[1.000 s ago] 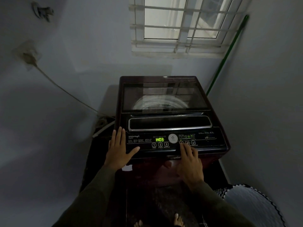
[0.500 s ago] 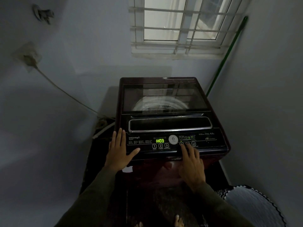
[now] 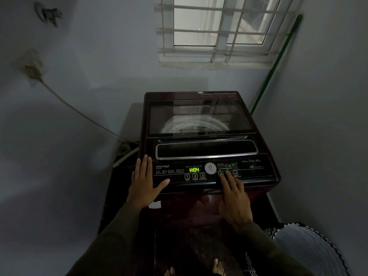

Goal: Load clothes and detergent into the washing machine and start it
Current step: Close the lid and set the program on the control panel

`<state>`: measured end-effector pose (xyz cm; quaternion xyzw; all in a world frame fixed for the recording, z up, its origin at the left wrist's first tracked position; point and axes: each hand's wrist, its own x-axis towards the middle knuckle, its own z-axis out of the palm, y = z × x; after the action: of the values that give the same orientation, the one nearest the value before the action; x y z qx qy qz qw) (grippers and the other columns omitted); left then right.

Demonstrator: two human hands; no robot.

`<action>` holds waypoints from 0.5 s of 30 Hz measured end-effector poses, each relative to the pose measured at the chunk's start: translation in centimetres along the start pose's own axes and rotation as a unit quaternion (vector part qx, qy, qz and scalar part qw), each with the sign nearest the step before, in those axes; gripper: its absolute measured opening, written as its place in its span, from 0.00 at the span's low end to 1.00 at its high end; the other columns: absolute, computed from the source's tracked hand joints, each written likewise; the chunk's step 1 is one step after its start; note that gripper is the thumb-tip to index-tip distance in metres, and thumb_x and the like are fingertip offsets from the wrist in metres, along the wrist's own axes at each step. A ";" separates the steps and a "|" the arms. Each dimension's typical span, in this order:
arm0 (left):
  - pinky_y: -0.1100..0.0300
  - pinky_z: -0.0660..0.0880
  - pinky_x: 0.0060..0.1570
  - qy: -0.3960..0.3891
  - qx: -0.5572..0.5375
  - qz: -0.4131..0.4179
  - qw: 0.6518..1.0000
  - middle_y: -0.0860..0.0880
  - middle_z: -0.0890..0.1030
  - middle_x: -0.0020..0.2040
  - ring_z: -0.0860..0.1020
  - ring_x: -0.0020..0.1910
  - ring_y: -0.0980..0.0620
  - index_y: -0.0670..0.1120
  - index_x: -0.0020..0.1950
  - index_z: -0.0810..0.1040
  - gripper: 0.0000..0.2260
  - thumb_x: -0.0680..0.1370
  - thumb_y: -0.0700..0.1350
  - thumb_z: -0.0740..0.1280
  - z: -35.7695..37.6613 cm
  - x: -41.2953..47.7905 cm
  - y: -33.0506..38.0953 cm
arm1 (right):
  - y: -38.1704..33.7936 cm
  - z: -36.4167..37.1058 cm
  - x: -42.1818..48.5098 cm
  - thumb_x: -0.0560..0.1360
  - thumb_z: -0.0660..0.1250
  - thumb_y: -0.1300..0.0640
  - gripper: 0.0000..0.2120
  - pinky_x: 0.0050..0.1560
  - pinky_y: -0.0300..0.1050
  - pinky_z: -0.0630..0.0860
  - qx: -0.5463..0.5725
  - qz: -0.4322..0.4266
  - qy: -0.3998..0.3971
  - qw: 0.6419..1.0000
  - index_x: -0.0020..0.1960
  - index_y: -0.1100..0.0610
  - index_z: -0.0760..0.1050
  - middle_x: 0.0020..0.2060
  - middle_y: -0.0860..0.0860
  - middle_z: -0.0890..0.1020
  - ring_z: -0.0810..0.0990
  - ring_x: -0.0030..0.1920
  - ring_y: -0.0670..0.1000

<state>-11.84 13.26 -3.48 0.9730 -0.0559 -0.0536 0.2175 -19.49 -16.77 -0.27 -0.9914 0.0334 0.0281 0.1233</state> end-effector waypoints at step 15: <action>0.42 0.46 0.78 0.004 0.009 0.001 1.000 0.52 0.33 0.80 0.30 0.77 0.53 0.47 0.80 0.37 0.53 0.67 0.81 0.42 0.4 0.2 -0.3 | 3.5 -0.3 0.4 0.67 0.71 0.58 0.41 0.56 0.55 0.77 -0.030 0.046 0.006 0.998 0.76 0.54 0.59 0.75 0.47 0.63 0.65 0.68 0.53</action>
<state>-11.63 13.35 -3.95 0.9749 -0.0569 -0.0488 0.2094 -19.31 -20.21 -0.82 -0.9922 0.0792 0.0291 0.0922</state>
